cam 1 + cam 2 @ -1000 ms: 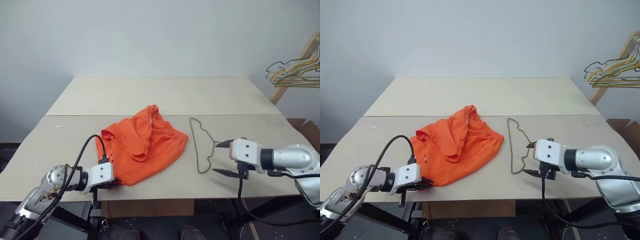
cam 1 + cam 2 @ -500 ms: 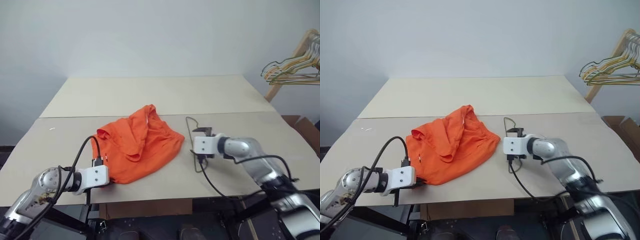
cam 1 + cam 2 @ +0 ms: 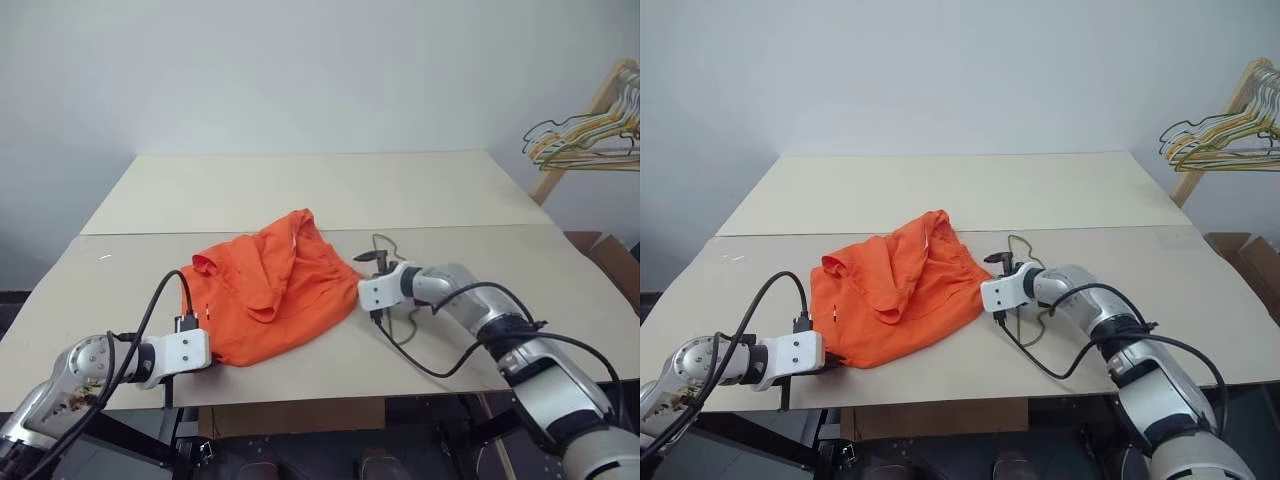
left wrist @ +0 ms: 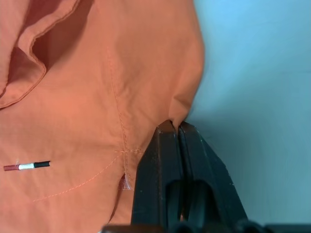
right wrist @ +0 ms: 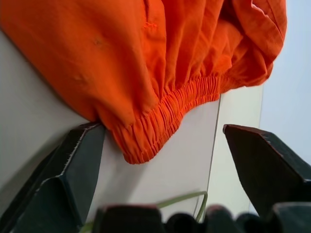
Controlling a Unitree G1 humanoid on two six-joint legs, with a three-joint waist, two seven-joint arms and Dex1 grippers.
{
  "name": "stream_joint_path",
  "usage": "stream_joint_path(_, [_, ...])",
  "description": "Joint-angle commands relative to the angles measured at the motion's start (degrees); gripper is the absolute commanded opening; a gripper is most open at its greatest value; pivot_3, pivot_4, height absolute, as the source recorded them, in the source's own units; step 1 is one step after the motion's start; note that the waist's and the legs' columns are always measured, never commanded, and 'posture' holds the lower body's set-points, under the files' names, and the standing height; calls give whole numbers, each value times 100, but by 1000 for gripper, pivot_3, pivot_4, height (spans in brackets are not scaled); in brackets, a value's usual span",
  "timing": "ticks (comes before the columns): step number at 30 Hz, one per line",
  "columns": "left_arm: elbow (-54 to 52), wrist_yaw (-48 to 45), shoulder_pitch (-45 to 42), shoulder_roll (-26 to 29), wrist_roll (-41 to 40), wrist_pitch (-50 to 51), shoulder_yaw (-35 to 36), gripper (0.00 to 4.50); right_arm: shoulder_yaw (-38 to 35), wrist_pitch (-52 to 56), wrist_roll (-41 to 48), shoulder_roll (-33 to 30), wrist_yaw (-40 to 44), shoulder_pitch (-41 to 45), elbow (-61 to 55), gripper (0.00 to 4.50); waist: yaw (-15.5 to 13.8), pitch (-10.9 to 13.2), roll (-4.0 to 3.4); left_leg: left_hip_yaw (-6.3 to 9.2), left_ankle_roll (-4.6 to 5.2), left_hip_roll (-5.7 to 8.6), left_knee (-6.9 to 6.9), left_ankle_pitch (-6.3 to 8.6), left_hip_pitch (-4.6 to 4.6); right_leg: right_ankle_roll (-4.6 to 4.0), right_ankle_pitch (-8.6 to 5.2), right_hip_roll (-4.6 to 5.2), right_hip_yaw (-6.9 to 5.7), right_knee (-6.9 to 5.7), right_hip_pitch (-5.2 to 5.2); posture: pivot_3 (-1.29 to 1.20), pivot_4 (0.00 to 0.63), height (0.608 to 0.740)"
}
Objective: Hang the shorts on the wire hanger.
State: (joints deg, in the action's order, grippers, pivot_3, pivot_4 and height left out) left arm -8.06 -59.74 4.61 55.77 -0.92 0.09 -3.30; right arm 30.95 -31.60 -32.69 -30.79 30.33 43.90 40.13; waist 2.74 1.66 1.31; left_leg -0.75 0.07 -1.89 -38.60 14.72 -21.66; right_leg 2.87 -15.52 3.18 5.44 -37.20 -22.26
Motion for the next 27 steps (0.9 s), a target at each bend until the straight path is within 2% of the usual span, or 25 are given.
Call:
stream_joint_path(1, [-42, 71, -26, 34, 15, -94, 159, 0, 31, -373, -2, 8, 89, 157, 134, 3255, -3, 0, 0, 0, 0, 1, 0, 0, 0, 0, 0, 1, 0, 0, 0, 39, 0, 740])
stream_joint_path(10, [61, 94, -67, 18, 36, -197, 154, 0, 92, -579, -103, 86, 80, 208, 424, 137, -3, 0, 0, 1, 0, 0, 0, 0, 3, -1, 1, 1, 0, -4, 1, 32, 0, 740])
stream_joint_path(14, [112, 94, -84, 21, 39, -256, 151, 0, 37, -620, 6, 0, 238, 86, 179, 40, 1, 0, 0, 2, 0, 1, 0, 0, 4, -1, 1, 1, 0, -5, 1, 25, 0, 740])
stream_joint_path(16, [111, 79, -93, 39, 20, -265, 172, 0, -70, -506, 282, -205, 666, -155, -265, 40, -6, 0, 0, 2, 0, 1, 0, 0, 3, -1, 1, 1, -1, -5, 1, 29, 0, 740])
stream_joint_path(19, [-13, -259, 14, 243, -292, -294, 369, 0, -346, -74, 1219, -840, 1676, -927, -1704, 40, -14, 0, 0, 4, 0, 2, 0, 0, 3, -1, 1, 3, -3, -4, 3, 25, 0, 740])
stream_joint_path(21, [-93, -457, 94, 389, -431, -276, 475, 0, -513, 192, 1794, -1141, 2038, -1346, -2460, 40, -68, -1, 3, 2, 0, 3, 0, 0, 6, -1, 2, 4, -1, -8, 3, 24, 0, 740])
stream_joint_path(24, [-309, -818, 198, 598, -784, -58, 650, 0, -758, 942, 2630, -1622, 2747, -1859, -3670, 40, -103, 0, 0, 12, 6, 3, -1, 4, -12, 0, -2, 11, -16, 1, 0, 16, 0, 740])
stream_joint_path(27, [-492, -1152, 216, 783, -1136, 132, 825, 0, -1034, 1706, 3524, -2061, 3394, -2139, -4617, 40, -55, 1, 0, 2, 6, -2, -4, 4, 9, -1, -1, 6, -6, -4, 13, 9, 0, 740])
